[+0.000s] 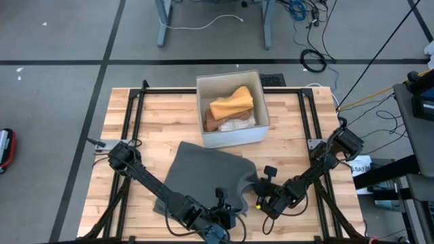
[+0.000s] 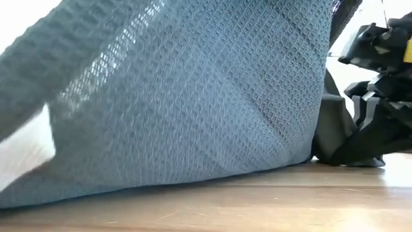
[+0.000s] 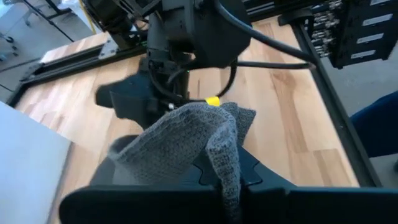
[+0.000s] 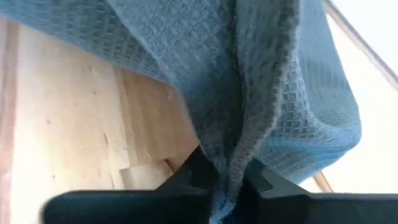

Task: Fold towel
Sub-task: Fold the orange towel

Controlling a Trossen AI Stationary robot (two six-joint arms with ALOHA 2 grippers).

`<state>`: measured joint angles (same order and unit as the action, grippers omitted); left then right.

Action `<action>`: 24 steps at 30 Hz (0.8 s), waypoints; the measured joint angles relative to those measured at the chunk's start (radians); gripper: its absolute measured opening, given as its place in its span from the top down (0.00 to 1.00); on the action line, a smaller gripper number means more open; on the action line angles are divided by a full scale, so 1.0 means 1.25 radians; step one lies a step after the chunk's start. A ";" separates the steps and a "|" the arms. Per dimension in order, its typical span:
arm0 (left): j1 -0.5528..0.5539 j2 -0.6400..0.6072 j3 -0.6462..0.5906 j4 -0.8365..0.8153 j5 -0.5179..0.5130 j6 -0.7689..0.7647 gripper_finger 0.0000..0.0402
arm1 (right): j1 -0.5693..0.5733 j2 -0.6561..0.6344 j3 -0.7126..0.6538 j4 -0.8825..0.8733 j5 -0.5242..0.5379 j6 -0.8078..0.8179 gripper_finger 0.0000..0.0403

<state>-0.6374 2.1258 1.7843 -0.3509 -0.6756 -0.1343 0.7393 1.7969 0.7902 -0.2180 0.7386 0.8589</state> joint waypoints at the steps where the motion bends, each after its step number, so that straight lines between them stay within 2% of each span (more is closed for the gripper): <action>1: -0.001 0.000 0.000 -0.001 0.006 -0.007 1.00 | 0.004 0.000 0.000 0.002 0.014 -0.005 0.94; 3: -0.003 0.000 0.000 -0.005 0.020 -0.020 1.00 | 0.016 0.000 0.000 0.005 0.040 -0.020 0.98; 9: -0.021 0.000 0.000 -0.030 0.056 -0.058 1.00 | 0.059 -0.018 0.000 0.010 0.049 -0.050 1.00; 15: -0.051 0.000 0.000 -0.030 0.164 -0.096 1.00 | 0.121 -0.087 0.019 0.007 -0.035 -0.132 1.00; 20: -0.082 0.000 0.000 -0.030 0.227 -0.140 1.00 | 0.157 -0.156 0.081 0.005 -0.144 -0.288 1.00; 24: -0.104 0.000 0.000 -0.032 0.241 -0.198 1.00 | 0.163 -0.192 0.133 0.002 -0.188 -0.426 1.00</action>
<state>-0.7674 2.1258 1.7840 -0.3908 -0.3746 -0.3819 0.9434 1.5572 0.9568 -0.2155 0.5036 0.3262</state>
